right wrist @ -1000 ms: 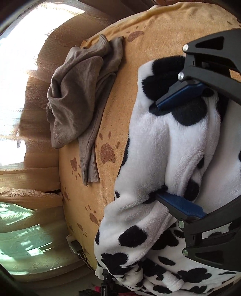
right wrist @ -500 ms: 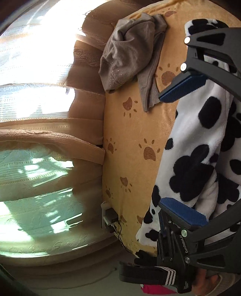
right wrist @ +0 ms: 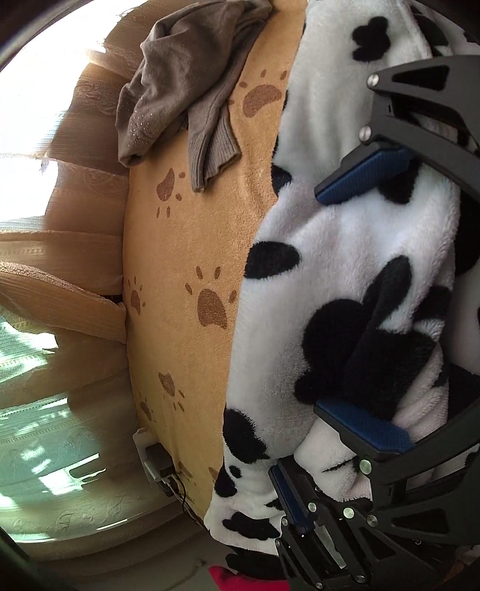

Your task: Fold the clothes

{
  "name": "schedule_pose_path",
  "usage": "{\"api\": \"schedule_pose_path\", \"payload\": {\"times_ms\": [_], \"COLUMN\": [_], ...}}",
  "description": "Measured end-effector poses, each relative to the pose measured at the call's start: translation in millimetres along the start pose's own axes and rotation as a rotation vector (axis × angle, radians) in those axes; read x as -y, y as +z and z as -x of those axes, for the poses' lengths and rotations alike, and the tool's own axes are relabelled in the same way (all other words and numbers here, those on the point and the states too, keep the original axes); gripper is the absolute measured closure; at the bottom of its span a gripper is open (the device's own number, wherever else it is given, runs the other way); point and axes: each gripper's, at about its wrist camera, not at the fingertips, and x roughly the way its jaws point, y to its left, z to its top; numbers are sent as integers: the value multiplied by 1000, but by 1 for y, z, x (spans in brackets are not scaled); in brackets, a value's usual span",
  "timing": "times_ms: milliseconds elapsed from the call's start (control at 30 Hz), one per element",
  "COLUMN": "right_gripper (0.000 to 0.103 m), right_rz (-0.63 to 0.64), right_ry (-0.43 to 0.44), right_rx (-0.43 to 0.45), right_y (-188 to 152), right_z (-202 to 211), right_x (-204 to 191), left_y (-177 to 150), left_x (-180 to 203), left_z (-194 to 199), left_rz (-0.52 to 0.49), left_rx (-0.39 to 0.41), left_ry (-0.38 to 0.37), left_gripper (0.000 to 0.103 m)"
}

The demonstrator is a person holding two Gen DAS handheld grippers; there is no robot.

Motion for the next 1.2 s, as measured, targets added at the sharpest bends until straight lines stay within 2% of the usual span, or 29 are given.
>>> {"api": "schedule_pose_path", "payload": {"times_ms": [100, 233, 300, 367, 467, 567, 833, 933, 1000, 1200], "right_gripper": [1, 1, 1, 0, 0, 0, 0, 0, 0, 0], "right_rz": [5, 4, 4, 2, -4, -8, -14, -18, -25, -65], "right_ry": [-9, -10, -9, -7, 2, 8, 16, 20, 30, 86], "right_rx": [3, 5, 5, 6, 8, 10, 7, 7, 8, 38], "right_y": [0, 0, 0, 0, 1, 0, 1, 1, 1, 1], "right_z": [0, 1, 1, 2, 2, 3, 3, 3, 4, 10], "right_x": [-1, -1, -1, 0, 1, 1, 3, 3, 5, 13], "left_y": [4, 15, 19, 17, 0, -4, 0, 6, 13, 34], "left_x": [-13, -33, -54, -72, -84, -79, -93, -90, -78, -10], "left_z": [11, 29, 26, 10, -25, -28, -25, -14, 2, 47], "left_rz": [64, 78, 139, 168, 182, 151, 223, 247, 231, 89], "left_rx": [15, 80, 67, 11, -99, -80, -77, -77, -50, 31], "left_ry": [-8, 134, 188, 250, 234, 261, 186, 197, 181, 34], "left_gripper": [93, 93, 93, 93, 93, 92, 92, 92, 92, 92]}}
